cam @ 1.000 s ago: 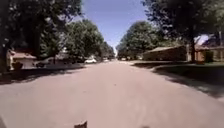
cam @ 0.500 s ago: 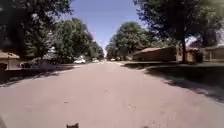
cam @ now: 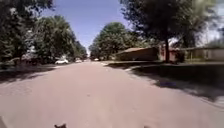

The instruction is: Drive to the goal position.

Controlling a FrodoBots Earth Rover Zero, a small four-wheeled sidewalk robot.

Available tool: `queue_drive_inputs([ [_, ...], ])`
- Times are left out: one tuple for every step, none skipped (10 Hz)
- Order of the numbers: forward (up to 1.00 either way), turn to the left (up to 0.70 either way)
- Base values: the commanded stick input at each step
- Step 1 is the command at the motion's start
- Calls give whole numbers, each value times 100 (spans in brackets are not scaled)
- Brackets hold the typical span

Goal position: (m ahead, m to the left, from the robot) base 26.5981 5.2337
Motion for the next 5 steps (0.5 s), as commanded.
queue_drive_inputs([
  [70, 0],
  [70, 0],
  [70, 0],
  [70, 0],
  [70, 0],
])
